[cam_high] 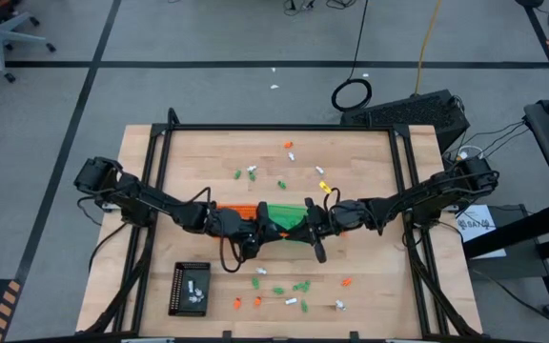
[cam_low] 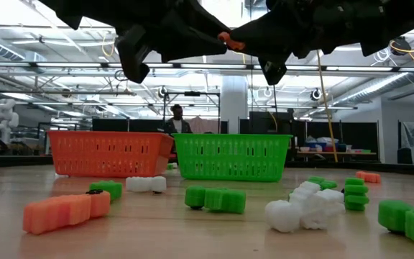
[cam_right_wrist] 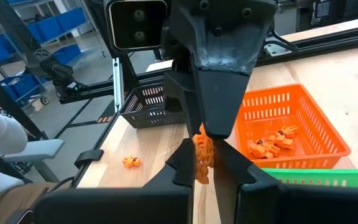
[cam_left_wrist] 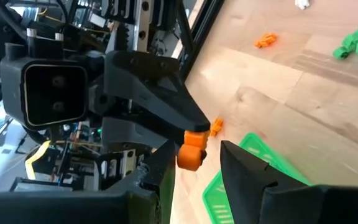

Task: Sort Halloween decoration
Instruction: Put the orange skeleton toy into the orange bin

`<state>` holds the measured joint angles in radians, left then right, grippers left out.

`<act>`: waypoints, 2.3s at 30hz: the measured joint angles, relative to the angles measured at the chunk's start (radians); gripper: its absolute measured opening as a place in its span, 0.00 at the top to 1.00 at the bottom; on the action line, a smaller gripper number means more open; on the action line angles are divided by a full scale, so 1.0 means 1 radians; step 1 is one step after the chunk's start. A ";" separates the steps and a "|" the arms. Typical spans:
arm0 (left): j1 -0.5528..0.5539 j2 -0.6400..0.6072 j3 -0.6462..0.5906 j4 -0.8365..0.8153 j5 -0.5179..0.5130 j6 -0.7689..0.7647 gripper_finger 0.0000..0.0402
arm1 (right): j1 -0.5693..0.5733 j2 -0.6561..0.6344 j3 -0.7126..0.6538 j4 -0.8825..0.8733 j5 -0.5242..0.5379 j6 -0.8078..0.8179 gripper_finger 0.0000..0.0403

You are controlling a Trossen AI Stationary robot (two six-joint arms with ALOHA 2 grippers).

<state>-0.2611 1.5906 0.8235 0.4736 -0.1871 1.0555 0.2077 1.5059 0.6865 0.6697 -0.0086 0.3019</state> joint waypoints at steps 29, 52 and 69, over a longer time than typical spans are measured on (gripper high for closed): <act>0.000 0.000 -0.001 0.014 0.026 -0.025 0.86 | 0.000 0.000 0.000 0.000 -0.023 -0.007 0.97; -0.045 -0.042 -0.001 0.014 -0.025 -0.060 0.97 | -0.003 -0.141 0.001 -0.388 0.093 -0.014 0.56; -0.022 -0.107 -0.001 0.037 -0.093 -0.833 0.97 | 0.064 -0.149 0.001 -0.467 0.275 -0.101 0.56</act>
<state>-0.2833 1.4834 0.8227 0.5106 -0.2798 0.2226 0.2716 1.3573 0.6872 0.2026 0.2661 0.2012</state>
